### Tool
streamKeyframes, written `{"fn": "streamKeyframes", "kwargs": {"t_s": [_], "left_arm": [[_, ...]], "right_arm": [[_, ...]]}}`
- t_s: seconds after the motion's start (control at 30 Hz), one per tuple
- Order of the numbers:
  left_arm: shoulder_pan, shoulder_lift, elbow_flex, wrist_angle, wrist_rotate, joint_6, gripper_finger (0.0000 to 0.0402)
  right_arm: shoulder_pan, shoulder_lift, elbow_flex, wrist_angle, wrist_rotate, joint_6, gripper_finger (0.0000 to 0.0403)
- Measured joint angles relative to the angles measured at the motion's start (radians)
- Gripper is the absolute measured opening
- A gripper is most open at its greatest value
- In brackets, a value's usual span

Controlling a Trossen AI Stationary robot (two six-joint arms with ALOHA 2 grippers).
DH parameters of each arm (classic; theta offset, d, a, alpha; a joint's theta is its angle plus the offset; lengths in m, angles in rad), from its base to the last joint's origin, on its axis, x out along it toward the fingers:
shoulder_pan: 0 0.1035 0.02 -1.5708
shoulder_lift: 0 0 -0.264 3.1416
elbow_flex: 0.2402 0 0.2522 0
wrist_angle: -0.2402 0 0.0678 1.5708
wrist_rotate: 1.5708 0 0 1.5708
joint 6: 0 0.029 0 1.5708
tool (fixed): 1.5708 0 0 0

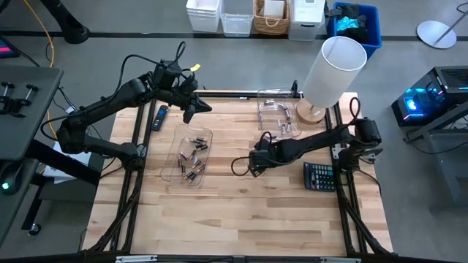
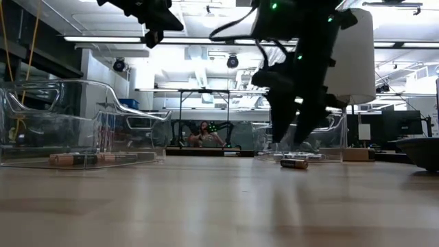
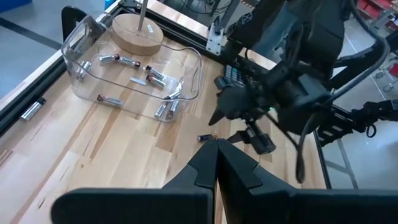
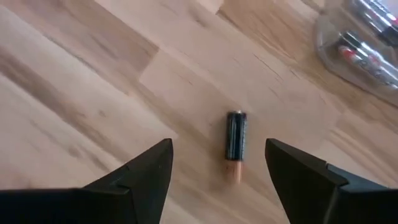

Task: Sort batteries
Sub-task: Put the brown battery into the left transparent bin

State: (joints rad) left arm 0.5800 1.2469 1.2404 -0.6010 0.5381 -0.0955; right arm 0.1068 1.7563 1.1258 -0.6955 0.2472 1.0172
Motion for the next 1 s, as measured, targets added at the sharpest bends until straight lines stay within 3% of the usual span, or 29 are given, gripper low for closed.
{"fn": "streamKeyframes", "kwargs": {"t_s": [0.4, 0.5, 0.67, 0.8, 1.0], "left_arm": [[0.0, 0.0, 0.0, 0.002, -0.002, -0.02, 0.0], [0.0, 0.0, 0.0, 0.002, -0.004, -0.031, 0.0], [0.0, 0.0, 0.0, 0.001, -0.004, -0.051, 0.0], [0.0, 0.0, 0.0, 0.001, -0.001, -0.069, 0.0], [0.0, -0.002, 0.0, 0.004, -0.001, -0.069, 0.0]], "right_arm": [[-0.02, 0.143, 0.002, 0.072, -0.005, -0.031, 0.0243], [0.008, 0.157, 0.005, 0.073, 0.008, -0.02, 0.0198], [0.078, 0.142, 0.002, 0.079, 0.03, -0.005, 0.0037], [0.118, 0.113, 0.018, 0.1, -0.071, -0.006, 0.0035], [0.095, 0.066, 0.156, 0.355, 0.04, -0.223, 0.0033]]}}
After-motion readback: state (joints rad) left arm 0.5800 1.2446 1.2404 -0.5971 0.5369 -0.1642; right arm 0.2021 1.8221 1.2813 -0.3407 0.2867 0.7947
